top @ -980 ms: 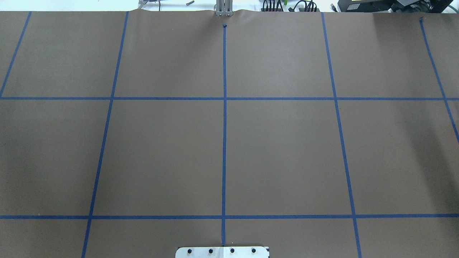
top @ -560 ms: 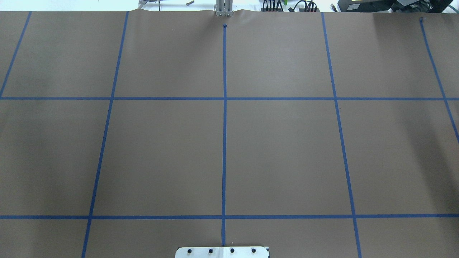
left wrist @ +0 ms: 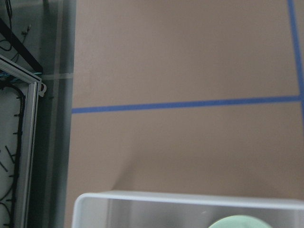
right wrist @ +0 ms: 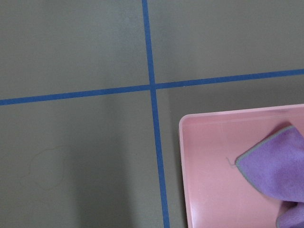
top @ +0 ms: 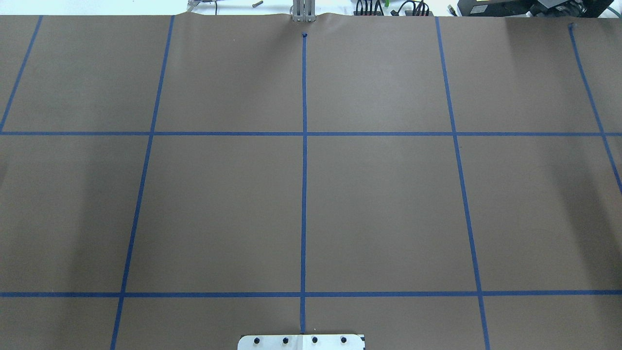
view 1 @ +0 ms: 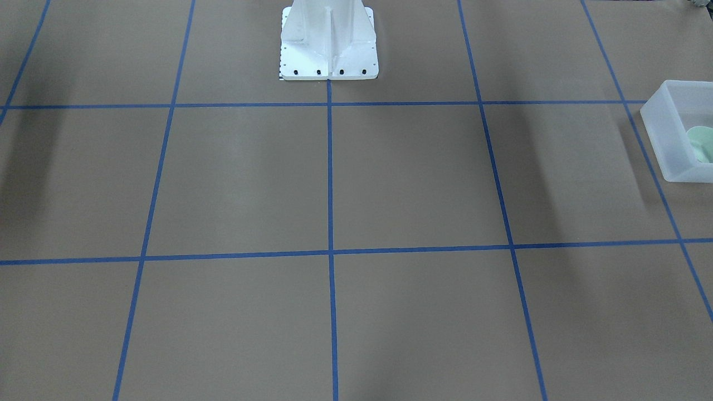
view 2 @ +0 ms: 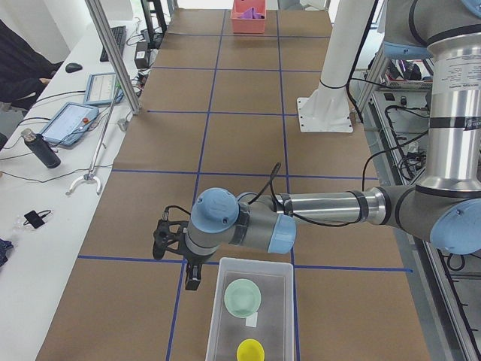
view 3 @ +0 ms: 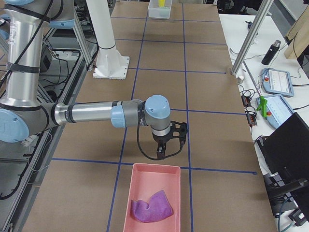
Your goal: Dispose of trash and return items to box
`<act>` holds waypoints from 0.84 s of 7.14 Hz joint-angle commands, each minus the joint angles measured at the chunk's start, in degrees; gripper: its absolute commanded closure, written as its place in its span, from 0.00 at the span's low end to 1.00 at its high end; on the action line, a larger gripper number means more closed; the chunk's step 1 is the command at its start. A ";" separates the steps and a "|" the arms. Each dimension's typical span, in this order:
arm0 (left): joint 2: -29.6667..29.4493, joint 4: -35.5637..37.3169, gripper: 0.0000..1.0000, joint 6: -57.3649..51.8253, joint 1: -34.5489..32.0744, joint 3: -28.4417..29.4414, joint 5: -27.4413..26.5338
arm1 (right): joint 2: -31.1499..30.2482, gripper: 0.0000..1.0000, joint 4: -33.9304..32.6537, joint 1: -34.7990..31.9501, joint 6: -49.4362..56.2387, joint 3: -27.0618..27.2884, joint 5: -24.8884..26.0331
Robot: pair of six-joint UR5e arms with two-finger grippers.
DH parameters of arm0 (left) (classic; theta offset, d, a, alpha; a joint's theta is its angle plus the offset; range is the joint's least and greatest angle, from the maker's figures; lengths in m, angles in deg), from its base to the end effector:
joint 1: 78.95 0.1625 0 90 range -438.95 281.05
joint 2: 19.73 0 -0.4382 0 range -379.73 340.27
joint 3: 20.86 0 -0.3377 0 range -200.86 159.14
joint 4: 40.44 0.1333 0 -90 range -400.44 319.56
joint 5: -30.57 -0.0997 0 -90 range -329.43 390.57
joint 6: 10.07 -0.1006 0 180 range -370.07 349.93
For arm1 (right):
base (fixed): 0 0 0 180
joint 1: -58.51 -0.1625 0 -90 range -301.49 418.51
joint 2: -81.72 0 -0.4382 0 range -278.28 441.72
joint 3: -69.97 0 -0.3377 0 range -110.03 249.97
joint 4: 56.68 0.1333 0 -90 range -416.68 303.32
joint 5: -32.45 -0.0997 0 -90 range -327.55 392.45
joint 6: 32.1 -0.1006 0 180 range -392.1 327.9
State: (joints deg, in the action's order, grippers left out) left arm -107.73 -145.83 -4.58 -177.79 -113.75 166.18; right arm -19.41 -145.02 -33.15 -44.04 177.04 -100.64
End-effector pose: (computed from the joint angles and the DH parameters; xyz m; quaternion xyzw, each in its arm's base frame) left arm -0.1280 -0.4232 0.6348 0.1417 0.3797 -0.0594 0.9123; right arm 0.0750 -0.3578 0.6171 0.0286 -0.3705 0.0857 0.9244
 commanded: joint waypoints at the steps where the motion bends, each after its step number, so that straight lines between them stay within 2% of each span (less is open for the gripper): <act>1: 0.19 0.27 0.01 0.67 7.58 -4.57 -2.79 | -0.47 0.00 0.00 -0.09 -4.39 -0.54 -1.63; 2: 0.63 0.27 0.01 0.67 10.13 -4.06 -4.64 | -0.64 0.00 0.09 -0.09 -4.32 -0.55 -4.34; 6: 2.65 0.19 0.01 0.58 10.42 -4.06 -4.22 | -0.64 0.00 0.62 -0.09 -4.23 -0.55 -4.55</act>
State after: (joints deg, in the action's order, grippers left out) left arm -105.25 -145.65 -4.00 -167.42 -118.01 161.93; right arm -20.05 -144.45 -33.25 -48.30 176.51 -105.15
